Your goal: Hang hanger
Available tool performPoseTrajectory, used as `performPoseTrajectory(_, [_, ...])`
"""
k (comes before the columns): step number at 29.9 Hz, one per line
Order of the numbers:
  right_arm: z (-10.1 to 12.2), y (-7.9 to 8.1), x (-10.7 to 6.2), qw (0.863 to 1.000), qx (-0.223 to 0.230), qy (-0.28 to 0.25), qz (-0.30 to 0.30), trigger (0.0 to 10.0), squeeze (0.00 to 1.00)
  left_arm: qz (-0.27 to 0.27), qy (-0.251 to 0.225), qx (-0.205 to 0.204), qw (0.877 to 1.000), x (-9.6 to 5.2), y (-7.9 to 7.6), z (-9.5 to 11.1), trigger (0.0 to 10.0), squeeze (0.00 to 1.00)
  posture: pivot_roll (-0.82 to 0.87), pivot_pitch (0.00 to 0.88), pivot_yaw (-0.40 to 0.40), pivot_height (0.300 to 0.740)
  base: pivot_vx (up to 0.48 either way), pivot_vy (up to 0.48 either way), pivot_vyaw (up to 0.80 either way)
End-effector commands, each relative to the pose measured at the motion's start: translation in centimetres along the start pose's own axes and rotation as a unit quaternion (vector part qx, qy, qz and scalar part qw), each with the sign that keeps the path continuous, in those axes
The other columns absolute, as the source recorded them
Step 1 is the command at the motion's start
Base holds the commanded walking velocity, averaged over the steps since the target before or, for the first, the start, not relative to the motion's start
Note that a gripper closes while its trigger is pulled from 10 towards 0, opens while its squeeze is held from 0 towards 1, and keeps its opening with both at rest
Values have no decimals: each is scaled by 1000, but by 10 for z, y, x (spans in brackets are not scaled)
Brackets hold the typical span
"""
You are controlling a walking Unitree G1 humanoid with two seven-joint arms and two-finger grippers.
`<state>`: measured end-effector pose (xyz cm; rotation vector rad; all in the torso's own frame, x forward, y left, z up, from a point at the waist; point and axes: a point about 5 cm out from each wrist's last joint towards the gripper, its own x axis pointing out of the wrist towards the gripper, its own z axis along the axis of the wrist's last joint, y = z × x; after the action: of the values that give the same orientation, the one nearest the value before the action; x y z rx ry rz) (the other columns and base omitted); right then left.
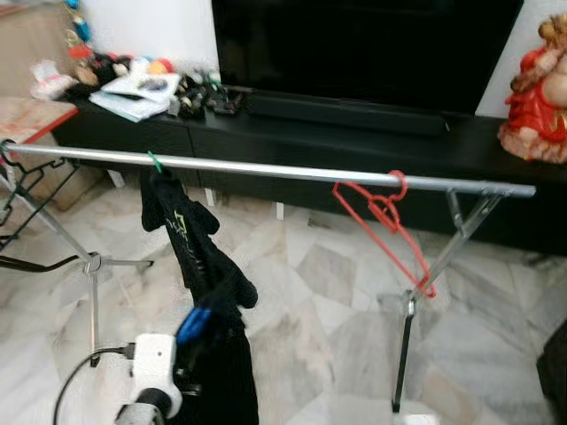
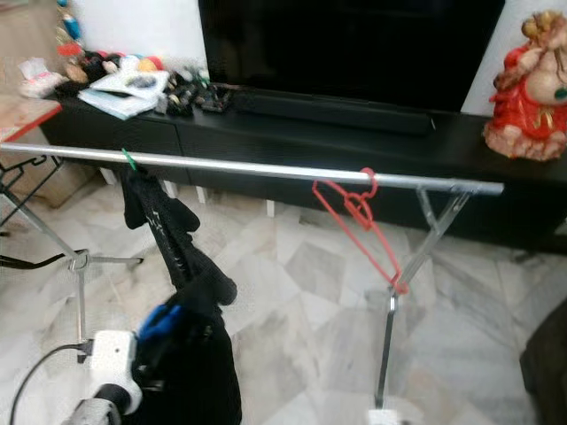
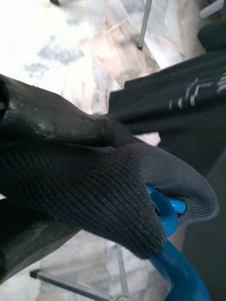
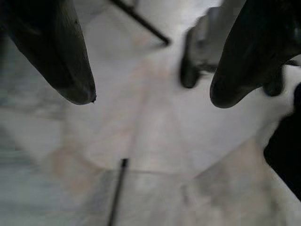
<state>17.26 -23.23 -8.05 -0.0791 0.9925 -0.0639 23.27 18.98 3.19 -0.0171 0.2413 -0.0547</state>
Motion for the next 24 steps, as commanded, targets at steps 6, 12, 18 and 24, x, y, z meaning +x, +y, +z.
performPoseTrajectory(6, [-18, -1, -4, 1000, 7, 12, 14, 10000, 0, 19, -13, -5, 1000, -2, 4, 3, 10000, 0, -31, 81, 0, 740, 0, 0, 0])
performPoseTrajectory(12, [-25, 23, -3, 1000, 1, 14, 26, 10000, 0, 56, -29, -2, 998, 1, 13, 10, 10000, 0, -29, 79, 0, 740, 0, 0, 0])
performPoseTrajectory(18, [-13, 51, 1, 999, -3, 7, 38, 10000, 0, 10, -18, -5, 1000, 5, 6, 9, 10000, 0, -30, 72, 2, 740, 0, 0, 0])
performPoseTrajectory(24, [-2, 63, 3, 999, -6, 2, 42, 10000, 0, 1, -16, 17, 1000, 5, 4, 8, 10000, 0, -25, 63, 1, 740, 0, 0, 0])
